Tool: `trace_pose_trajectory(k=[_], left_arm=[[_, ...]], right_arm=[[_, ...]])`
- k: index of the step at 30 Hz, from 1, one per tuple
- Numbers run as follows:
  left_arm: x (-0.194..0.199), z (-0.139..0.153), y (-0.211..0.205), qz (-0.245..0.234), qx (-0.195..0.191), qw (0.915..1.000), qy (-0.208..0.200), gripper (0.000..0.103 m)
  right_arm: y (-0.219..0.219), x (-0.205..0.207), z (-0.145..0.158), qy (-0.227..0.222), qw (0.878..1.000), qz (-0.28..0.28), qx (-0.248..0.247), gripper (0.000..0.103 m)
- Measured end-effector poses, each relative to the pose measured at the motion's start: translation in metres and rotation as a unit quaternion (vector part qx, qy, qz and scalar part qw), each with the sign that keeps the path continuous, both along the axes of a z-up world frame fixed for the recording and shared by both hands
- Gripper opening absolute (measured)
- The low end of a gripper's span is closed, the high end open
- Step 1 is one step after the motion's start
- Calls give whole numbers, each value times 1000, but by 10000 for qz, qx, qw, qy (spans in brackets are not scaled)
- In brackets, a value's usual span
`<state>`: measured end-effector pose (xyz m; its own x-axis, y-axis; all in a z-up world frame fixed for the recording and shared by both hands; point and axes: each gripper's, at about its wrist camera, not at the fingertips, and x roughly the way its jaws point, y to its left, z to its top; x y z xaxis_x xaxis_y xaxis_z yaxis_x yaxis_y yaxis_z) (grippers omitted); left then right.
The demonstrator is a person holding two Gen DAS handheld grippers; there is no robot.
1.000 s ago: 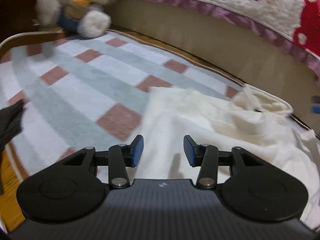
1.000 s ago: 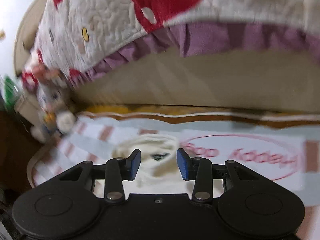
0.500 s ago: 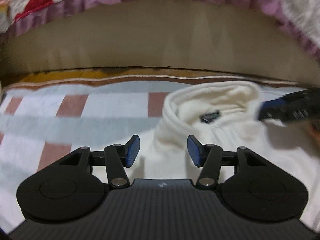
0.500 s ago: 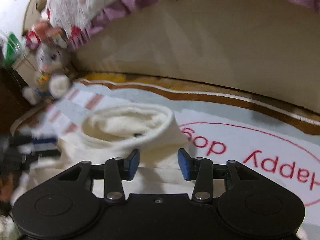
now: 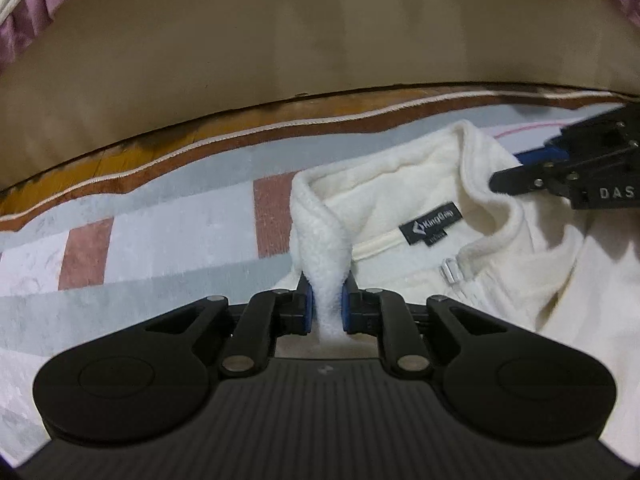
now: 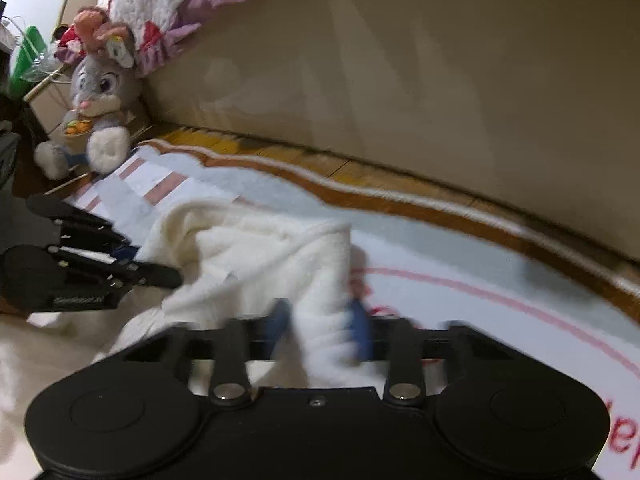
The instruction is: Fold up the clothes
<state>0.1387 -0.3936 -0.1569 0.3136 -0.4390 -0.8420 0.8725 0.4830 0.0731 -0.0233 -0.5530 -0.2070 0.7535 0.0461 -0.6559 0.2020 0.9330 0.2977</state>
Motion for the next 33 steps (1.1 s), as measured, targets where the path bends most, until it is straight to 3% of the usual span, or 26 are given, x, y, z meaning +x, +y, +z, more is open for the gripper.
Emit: trace_pose_trajectory(k=[8, 12, 16, 18, 19, 20, 22, 25, 27, 30, 33], left_arm=[[4, -5, -11, 102, 37, 9993, -359, 12], [3, -6, -13, -199, 223, 9986, -440, 12], [6, -6, -10, -72, 162, 9990, -422, 17], [2, 2, -1, 52, 141, 9988, -467, 36], [0, 7, 5, 104, 140, 9986, -499, 52], [-3, 12, 12, 156, 140, 9984, -531, 57], [-10, 28, 37, 187, -54, 9985, -516, 57], [-21, 60, 95, 492, -582, 9950, -645, 68], [-24, 76, 141, 940, -966, 9891, -589, 71], [-28, 74, 201, 1493, -1313, 9796, -298, 71], [-44, 55, 242, 1901, -1228, 9738, -227, 71]], right_arm=[[3, 5, 3, 151, 9987, -313, -367, 10], [7, 10, 0, 342, 9968, -467, -542, 10], [-10, 8, 1, 424, 9968, -666, 154, 13], [-17, 3, -2, 404, 9951, -784, 444, 15], [-21, 1, -3, 393, 9939, -842, 589, 17], [-25, -1, -4, 383, 9925, -901, 733, 21], [-37, -11, 0, 276, 9879, -1090, 1066, 34], [-67, -37, 21, -72, 9743, -1527, 1655, 36], [-81, -53, 35, -287, 9665, -1731, 1871, 42], [-89, -76, 59, -570, 9640, -1855, 1816, 45], [-84, -103, 71, -578, 9619, -2005, 1767, 45]])
